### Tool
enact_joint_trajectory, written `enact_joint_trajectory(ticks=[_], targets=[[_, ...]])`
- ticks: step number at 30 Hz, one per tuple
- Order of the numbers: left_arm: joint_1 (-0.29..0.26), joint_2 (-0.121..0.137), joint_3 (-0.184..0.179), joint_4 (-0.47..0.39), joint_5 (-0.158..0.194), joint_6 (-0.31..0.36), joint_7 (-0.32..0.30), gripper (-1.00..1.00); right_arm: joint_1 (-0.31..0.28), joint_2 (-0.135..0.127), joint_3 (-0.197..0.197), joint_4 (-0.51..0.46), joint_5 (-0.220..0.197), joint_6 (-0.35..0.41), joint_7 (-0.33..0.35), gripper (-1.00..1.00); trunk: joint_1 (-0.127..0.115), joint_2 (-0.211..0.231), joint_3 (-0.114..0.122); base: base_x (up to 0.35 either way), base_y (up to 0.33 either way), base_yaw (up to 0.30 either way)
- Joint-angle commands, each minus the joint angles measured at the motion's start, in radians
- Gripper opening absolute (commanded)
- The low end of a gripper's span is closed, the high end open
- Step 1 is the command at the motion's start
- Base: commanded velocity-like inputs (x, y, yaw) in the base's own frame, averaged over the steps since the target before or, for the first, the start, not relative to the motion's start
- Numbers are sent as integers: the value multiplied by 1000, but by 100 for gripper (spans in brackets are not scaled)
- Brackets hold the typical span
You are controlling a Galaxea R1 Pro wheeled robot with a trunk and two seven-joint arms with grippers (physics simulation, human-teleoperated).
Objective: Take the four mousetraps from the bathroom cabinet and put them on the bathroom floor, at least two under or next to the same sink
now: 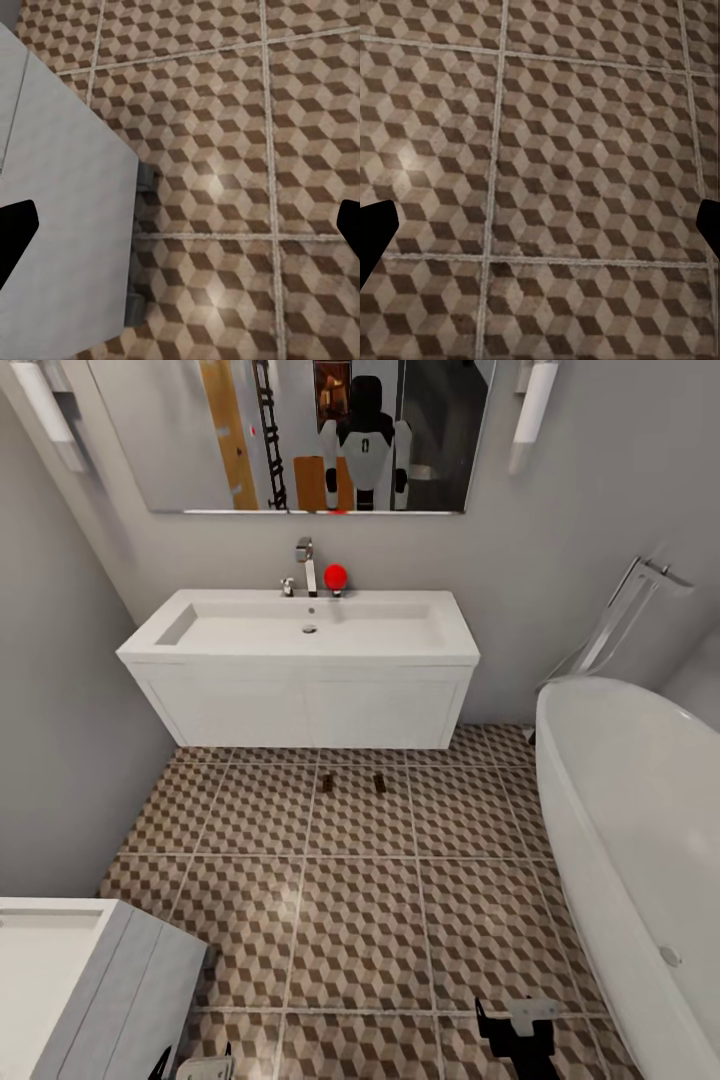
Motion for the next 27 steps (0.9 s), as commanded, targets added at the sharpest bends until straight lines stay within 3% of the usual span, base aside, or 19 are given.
enact_joint_trajectory(ticks=[1, 27], targets=[[-1, -1, -9, 3, 10, -5, -1, 100, 0, 0, 9, -1, -2, -1, -15, 100, -4, 7, 3, 0, 0, 0], [0, -2, -9, 3, 10, 8, -1, 100, 0, 0, 9, -1, -2, -1, -45, 100, -104, 189, 84, 0, 0, 0]])
